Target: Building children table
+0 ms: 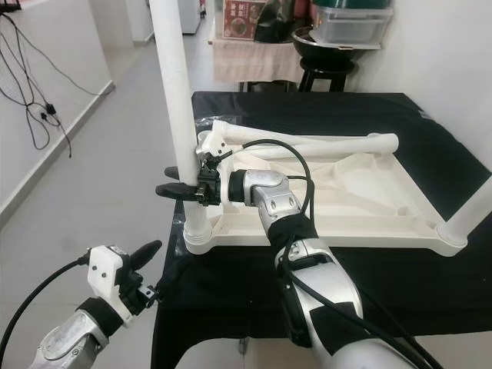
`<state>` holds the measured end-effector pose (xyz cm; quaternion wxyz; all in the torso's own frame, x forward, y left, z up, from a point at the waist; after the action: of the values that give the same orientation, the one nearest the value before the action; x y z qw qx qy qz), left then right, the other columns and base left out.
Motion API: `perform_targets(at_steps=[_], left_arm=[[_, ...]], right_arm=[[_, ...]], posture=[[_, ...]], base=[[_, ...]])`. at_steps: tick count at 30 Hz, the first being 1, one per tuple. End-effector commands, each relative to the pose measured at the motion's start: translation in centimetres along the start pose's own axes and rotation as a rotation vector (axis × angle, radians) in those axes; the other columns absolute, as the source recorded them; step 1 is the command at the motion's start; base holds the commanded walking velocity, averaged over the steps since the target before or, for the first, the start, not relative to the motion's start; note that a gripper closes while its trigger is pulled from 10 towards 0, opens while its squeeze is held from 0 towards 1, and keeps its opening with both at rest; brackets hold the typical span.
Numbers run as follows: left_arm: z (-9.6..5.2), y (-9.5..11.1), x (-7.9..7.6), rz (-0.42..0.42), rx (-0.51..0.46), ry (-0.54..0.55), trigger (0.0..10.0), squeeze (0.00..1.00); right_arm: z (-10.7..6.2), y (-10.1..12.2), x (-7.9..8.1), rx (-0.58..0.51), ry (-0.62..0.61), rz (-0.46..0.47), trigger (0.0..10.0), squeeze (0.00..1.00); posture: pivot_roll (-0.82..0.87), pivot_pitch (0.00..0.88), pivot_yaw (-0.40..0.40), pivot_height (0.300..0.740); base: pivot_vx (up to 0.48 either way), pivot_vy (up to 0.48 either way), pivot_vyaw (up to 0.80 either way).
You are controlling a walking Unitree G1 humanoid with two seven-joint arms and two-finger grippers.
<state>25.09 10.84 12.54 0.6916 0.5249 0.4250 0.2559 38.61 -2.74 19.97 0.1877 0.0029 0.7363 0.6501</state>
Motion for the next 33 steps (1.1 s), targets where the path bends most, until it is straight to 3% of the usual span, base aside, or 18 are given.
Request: perform_targets(at_steps=[1,2,5,6,7,8,9,11,13,19,20,21,22,23,26,27,30,33], left_arm=[[-0.1,-0.5,0.2,-0.009,0.024,0.003,10.0,0.0],[-0.2,-0.5,0.1,-0.012,0.022,0.003,10.0,0.0],[-0.2,-0.5,0.1,-0.013,0.022,0.003,10.0,0.0],[-0.3,-0.5,0.1,-0.013,0.022,0.003,10.0,0.0],[-0.4,-0.5,0.1,-0.013,0.022,0.003,10.0,0.0],[-0.4,-0.5,0.1,-0.013,0.022,0.003,10.0,0.0],[-0.4,-0.3,0.2,-0.013,0.021,0.003,10.0,0.0],[-0.4,-0.3,0.2,-0.013,0.021,0.003,10.0,0.0],[-0.4,-0.3,0.2,-0.016,0.023,0.0,10.0,0.0],[-0.3,-0.3,0.2,-0.017,0.032,-0.016,10.0,0.0],[-0.3,-0.3,0.2,-0.017,0.028,-0.012,10.0,0.0],[-0.3,-0.3,0.2,-0.017,0.028,-0.012,10.0,0.0],[-0.2,-0.2,0.2,-0.018,0.021,-0.004,10.0,0.0],[-0.2,-0.1,0.3,-0.019,0.016,0.002,10.0,0.0],[-0.2,-0.1,0.2,-0.021,0.013,0.005,10.0,0.0],[-0.2,-0.1,0.2,-0.022,0.013,0.003,10.0,0.0],[-0.1,-0.1,0.2,-0.024,0.014,0.001,10.0,0.0],[-0.1,-0.1,0.2,-0.024,0.014,0.0,10.0,0.0]], right_arm=[[0.2,-1.1,0.5,0.023,-0.006,0.022,0.0,0.0],[-0.5,-2.4,0.4,0.054,-0.102,0.039,0.0,0.0],[-0.6,-3.2,0.3,0.081,-0.156,0.051,0.0,0.0],[-0.7,-4.5,0.0,0.136,-0.307,0.08,0.0,0.0],[-1.4,-5.9,-1.0,0.202,-0.592,0.128,0.0,0.0],[-1.4,-5.9,-1.0,0.202,-0.592,0.128,0.0,0.0],[-1.3,-6.8,1.1,0.228,-0.662,0.142,0.0,0.0],[-1.3,-6.8,1.1,0.228,-0.662,0.142,0.0,0.0],[-1.0,-6.6,3.3,0.213,-0.701,0.135,0.0,0.0],[-0.4,-6.3,3.2,0.201,-0.657,0.096,0.0,0.0],[-0.3,-6.2,2.8,0.21,-0.655,0.081,4.6,0.0],[-0.3,-6.2,2.8,0.21,-0.655,0.081,4.6,0.0],[0.1,-5.9,2.6,0.196,-0.618,0.083,10.0,0.55],[0.4,-5.5,2.5,0.177,-0.576,0.088,10.0,1.0],[0.7,-5.1,2.5,0.158,-0.527,0.089,10.0,1.0],[1.5,-3.2,2.1,0.071,-0.404,0.077,10.0,1.0],[2.0,-1.5,2.1,-0.004,-0.293,0.05,10.0,1.0],[1.9,-0.8,2.3,-0.022,-0.262,0.041,10.0,1.0]], posture=[[0.02,0.0,-0.023,0.74],[0.02,0.0,-0.033,0.74],[0.02,0.0,-0.033,0.74],[0.02,0.0,-0.04,0.74],[0.02,0.0,-0.04,0.74],[0.02,0.0,-0.04,0.74],[0.02,0.016,-0.026,0.74],[0.02,0.016,-0.026,0.74],[-0.01,0.002,-0.009,0.74],[0.0,0.001,-0.019,0.74],[0.0,0.005,-0.018,0.74],[0.0,0.005,-0.018,0.74],[0.0,0.004,-0.021,0.74],[0.0,0.004,-0.021,0.74],[0.01,0.006,-0.022,0.74],[0.01,0.006,-0.027,0.74],[0.01,0.005,-0.026,0.74],[0.01,0.005,-0.026,0.74]], base=[[0.0,0.0,0.0],[0.0,0.0,0.0],[0.0,0.0,0.0],[0.0,0.0,0.0],[0.0,0.0,0.0],[0.0,0.0,0.0],[0.0,0.0,0.0],[0.0,0.0,0.0],[0.0,0.0,0.0],[0.0,0.0,0.0],[0.0,0.0,0.0],[0.0,0.0,0.0],[0.0,0.0,0.0],[0.0,0.0,0.0],[0.0,0.0,0.0],[0.0,0.0,0.0],[0.0,0.0,0.0],[0.0,0.0,0.0]])
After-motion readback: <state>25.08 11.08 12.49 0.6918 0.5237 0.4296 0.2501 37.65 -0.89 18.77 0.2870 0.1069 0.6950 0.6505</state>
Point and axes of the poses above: a point about 5 cm out from each wrist's last joint towards the gripper, its own z axis pointing out of the wrist towards the gripper, its own y axis along the axis of the wrist's last joint, x = y × z, the point moved 4 cm from there along z, pointing out of the wrist towards the gripper, and after that the axes turned 12 degrees about -z, right-handed, at the moved point
